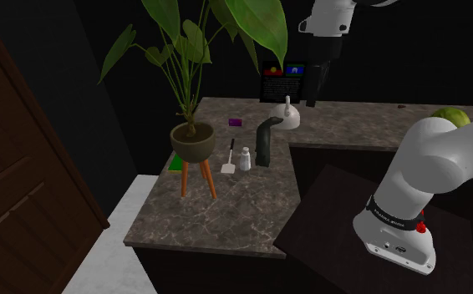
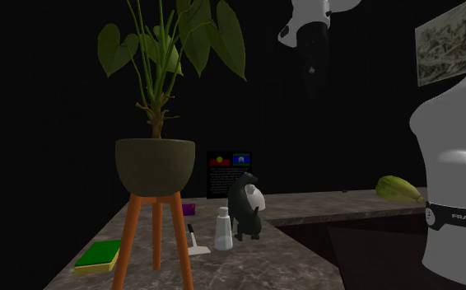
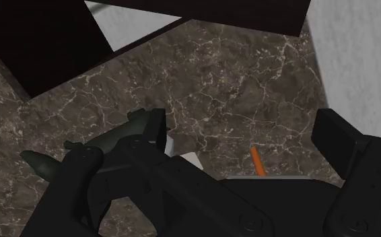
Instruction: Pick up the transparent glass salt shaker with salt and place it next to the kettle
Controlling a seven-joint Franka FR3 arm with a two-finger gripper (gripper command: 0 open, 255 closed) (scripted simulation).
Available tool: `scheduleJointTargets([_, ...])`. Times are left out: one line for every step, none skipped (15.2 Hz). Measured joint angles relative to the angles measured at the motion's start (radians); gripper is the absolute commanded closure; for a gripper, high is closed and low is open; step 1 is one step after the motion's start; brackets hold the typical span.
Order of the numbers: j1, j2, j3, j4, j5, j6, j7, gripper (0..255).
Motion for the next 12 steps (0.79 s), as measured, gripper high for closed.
scheduleJointTargets([0.0,0.0,0.0,0.0,0.0,0.0,0.0,0])
scheduleJointTargets([-0.001,0.007,-0.001,-0.013,-0.002,0.022,-0.004,0])
scheduleJointTargets([0.0,0.012,0.004,-0.031,0.0,0.052,-0.003,0])
scheduleJointTargets([-0.002,0.027,0.005,-0.046,0.0,0.089,-0.006,0])
scheduleJointTargets([-0.005,0.037,0.0,-0.07,-0.005,0.13,-0.016,0])
scheduleJointTargets([-0.008,0.055,-0.001,-0.088,-0.008,0.173,-0.023,0])
scheduleJointTargets([-0.009,0.068,-0.001,-0.109,-0.009,0.217,-0.028,0])
scheduleJointTargets([-0.01,0.089,0.002,-0.124,-0.009,0.261,-0.029,0])
scheduleJointTargets([-0.012,0.111,0.001,-0.138,-0.011,0.306,-0.035,0])
scheduleJointTargets([-0.013,0.137,0.003,-0.155,-0.011,0.356,-0.038,0])
scheduleJointTargets([-0.015,0.168,0.005,-0.168,-0.011,0.408,-0.041,0])
scheduleJointTargets([-0.017,0.201,0.005,-0.177,-0.013,0.459,-0.045,0])
